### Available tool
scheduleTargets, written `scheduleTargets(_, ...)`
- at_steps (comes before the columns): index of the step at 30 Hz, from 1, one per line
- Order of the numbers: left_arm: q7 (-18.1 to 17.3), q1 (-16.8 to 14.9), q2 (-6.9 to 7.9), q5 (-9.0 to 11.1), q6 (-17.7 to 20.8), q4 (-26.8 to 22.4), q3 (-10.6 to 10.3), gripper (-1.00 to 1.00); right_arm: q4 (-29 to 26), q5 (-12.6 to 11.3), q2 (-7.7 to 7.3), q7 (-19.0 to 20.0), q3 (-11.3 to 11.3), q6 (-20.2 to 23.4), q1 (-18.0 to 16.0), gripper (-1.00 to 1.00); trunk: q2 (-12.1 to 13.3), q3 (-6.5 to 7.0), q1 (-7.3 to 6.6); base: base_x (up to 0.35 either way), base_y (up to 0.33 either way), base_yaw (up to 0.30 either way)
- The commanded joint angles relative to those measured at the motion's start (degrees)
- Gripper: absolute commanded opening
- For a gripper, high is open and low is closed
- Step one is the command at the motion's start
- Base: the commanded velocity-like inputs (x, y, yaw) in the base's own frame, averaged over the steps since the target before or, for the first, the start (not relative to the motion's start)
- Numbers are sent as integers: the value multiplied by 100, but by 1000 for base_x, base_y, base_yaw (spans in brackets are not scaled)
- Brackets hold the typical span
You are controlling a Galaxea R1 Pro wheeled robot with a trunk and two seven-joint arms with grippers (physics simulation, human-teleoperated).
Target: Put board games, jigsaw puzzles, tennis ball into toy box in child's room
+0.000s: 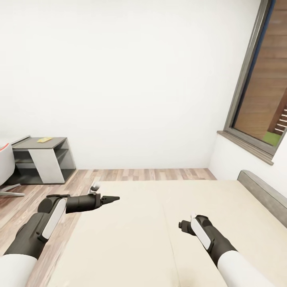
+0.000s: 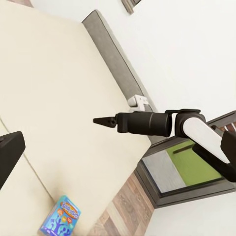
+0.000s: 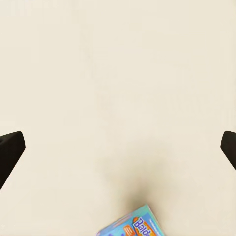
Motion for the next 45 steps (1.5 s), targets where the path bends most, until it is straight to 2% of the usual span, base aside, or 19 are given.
scheduleTargets(1,-16,-6,4,-1,20,-9,-8,100,-9,-60,-8,-55,39,12,-6,100,-14,-21,4,0,0,0)
scheduleTargets(12,-64,-4,36,49,20,-153,3,100,12,-60,-8,-55,38,15,-6,100,-14,-117,4,0,0,0)
scheduleTargets(16,-323,14,78,127,20,-479,0,100,17,-60,-8,-55,37,15,-6,100,-14,-154,4,0,0,0)
scheduleTargets(18,-586,26,93,171,20,-669,-20,100,22,-60,-8,-55,37,14,-6,100,-14,-172,4,0,0,0)
scheduleTargets(24,-925,43,138,202,20,-827,-8,100,27,-55,-8,-55,37,13,-6,100,-14,-228,4,0,0,0)
scheduleTargets(33,-1019,46,214,228,20,-865,4,100,34,-54,-8,-55,37,13,-6,100,-14,-312,4,0,0,0)
scheduleTargets(45,-1140,47,371,357,20,-944,202,100,44,-60,-8,-55,37,18,-6,100,-14,-424,4,0,0,0)
